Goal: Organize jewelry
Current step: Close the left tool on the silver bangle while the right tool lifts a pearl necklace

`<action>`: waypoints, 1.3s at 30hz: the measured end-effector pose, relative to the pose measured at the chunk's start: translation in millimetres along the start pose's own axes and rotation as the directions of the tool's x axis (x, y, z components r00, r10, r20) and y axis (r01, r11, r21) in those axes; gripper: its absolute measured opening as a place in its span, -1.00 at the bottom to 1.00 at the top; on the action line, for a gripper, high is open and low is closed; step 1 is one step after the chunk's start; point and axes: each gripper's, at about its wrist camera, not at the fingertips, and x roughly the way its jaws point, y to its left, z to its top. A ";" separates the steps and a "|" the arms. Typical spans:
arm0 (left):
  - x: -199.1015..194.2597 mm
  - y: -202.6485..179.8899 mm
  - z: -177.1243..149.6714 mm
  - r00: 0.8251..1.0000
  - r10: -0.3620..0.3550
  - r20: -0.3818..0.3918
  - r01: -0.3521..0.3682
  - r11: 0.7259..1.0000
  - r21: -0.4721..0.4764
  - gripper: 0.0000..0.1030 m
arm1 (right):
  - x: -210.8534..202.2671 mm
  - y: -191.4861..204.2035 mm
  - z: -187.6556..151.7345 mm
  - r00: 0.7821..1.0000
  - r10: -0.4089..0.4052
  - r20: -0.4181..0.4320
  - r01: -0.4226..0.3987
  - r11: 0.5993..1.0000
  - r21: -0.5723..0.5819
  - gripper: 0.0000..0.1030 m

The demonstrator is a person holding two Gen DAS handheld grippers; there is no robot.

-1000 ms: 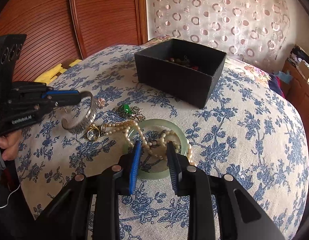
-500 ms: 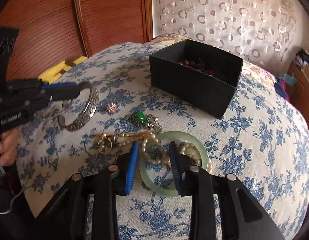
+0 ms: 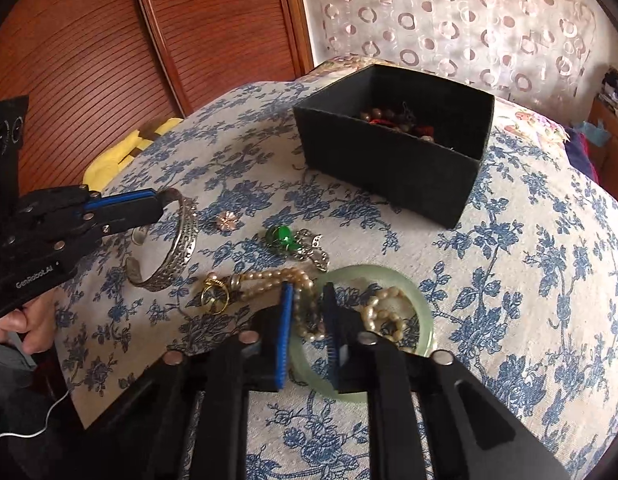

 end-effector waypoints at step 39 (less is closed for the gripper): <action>-12.2 -2.2 28.6 0.998 0.001 0.071 -0.001 1.000 0.006 -0.93 | -145.1 -9.4 73.1 0.948 -0.058 0.312 0.074 0.996 -0.042 -0.80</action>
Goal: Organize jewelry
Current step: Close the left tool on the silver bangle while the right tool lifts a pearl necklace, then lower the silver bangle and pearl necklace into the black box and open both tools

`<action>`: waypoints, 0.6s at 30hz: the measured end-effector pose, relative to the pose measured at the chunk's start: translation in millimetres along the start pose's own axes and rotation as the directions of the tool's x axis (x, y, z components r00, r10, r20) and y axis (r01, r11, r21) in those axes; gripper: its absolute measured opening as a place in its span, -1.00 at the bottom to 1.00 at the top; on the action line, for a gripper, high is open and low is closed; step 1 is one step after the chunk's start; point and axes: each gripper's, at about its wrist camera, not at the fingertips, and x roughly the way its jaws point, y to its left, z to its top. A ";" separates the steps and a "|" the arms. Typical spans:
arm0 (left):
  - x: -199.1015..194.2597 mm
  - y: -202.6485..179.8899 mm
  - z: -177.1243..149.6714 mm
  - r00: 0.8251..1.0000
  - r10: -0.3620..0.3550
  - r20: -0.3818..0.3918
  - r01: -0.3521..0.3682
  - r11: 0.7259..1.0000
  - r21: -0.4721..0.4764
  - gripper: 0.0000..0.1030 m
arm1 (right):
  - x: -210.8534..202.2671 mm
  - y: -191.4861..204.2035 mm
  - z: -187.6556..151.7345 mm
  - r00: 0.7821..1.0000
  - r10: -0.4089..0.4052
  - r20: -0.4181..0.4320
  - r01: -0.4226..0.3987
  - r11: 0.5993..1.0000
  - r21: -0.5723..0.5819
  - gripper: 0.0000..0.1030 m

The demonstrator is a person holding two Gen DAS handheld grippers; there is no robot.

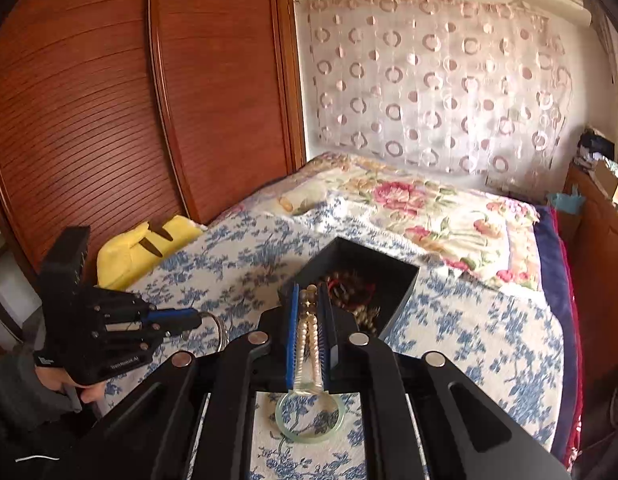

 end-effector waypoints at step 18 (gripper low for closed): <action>21.4 -4.1 49.0 1.000 -0.004 0.025 0.003 0.999 0.047 -0.93 | -1.4 -31.3 41.2 0.998 -0.047 0.044 0.048 0.998 -0.029 -0.80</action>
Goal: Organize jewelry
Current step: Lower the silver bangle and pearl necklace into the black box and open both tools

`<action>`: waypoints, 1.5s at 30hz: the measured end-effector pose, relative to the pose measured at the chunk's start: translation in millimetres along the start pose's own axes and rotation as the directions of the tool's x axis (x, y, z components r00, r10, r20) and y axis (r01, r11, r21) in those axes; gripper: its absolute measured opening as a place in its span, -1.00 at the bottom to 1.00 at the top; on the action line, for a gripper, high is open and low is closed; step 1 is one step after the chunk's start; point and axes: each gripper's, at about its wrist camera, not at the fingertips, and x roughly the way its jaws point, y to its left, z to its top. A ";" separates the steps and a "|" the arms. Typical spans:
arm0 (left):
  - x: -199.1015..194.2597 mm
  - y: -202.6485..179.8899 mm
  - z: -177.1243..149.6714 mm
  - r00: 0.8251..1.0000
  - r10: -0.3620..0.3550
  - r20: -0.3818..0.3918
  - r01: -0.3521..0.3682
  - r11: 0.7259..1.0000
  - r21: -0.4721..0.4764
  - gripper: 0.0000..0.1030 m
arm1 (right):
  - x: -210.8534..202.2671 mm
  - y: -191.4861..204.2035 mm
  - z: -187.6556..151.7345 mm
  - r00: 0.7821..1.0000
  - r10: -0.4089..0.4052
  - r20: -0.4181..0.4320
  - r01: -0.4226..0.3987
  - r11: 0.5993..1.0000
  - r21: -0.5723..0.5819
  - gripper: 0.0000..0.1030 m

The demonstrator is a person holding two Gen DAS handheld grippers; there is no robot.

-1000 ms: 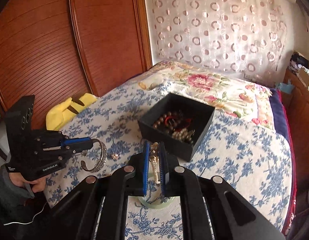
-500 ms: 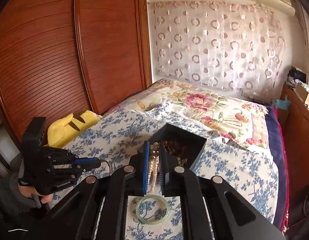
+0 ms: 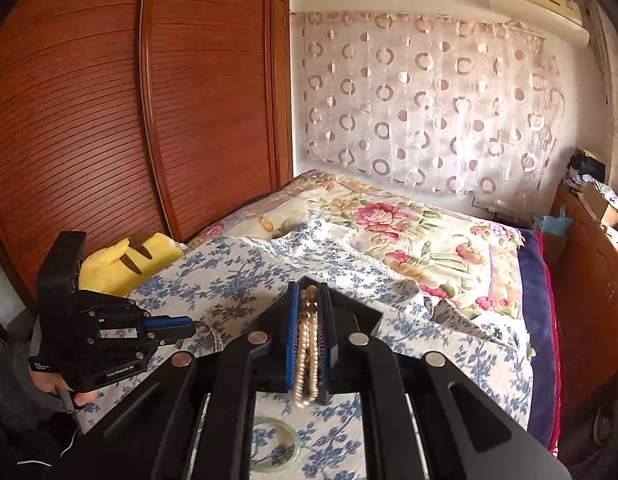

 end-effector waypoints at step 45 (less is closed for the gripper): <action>71.7 12.4 51.8 0.999 -0.001 -0.041 0.001 1.000 -0.001 -0.83 | 116.3 -50.1 7.5 0.996 -0.004 -0.086 0.004 1.000 -0.008 -0.80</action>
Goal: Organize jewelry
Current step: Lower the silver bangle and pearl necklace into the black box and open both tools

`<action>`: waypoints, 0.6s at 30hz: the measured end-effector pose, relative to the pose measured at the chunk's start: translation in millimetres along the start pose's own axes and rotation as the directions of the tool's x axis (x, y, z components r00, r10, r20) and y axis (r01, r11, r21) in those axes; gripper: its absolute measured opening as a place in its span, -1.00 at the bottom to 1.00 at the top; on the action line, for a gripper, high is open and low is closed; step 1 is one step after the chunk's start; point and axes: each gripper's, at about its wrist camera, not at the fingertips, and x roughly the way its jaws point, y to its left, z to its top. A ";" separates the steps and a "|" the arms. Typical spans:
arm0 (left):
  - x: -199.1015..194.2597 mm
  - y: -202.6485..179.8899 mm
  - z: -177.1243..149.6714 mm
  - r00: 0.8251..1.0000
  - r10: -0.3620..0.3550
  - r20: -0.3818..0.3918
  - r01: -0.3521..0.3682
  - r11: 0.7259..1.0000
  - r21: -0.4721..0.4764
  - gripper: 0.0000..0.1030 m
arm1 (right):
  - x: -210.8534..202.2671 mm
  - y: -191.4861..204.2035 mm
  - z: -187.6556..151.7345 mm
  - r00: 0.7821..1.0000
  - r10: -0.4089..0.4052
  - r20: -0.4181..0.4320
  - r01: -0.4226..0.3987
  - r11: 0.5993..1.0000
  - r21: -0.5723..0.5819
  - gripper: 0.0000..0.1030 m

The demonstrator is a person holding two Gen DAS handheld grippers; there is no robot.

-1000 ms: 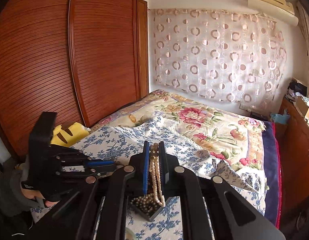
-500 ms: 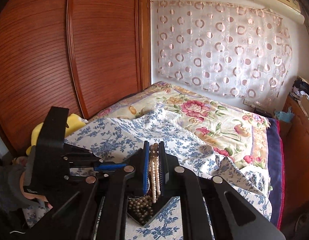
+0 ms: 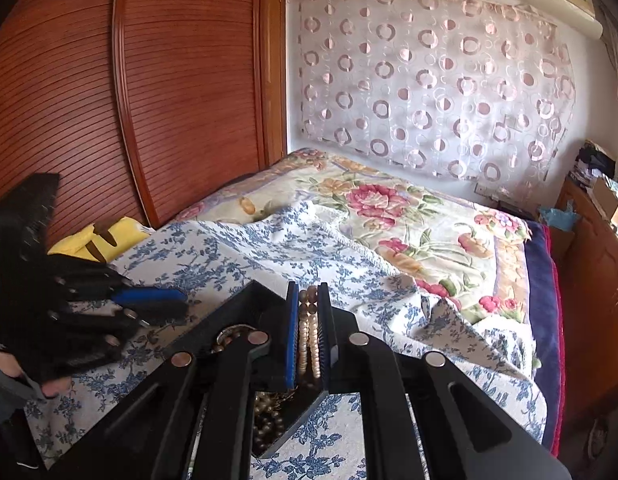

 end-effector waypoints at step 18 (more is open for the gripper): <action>-51.8 11.0 -51.2 0.998 0.058 -0.005 -0.058 0.998 -0.032 -0.58 | -28.8 14.1 -43.6 0.999 -0.022 -0.044 0.025 0.998 0.059 -0.51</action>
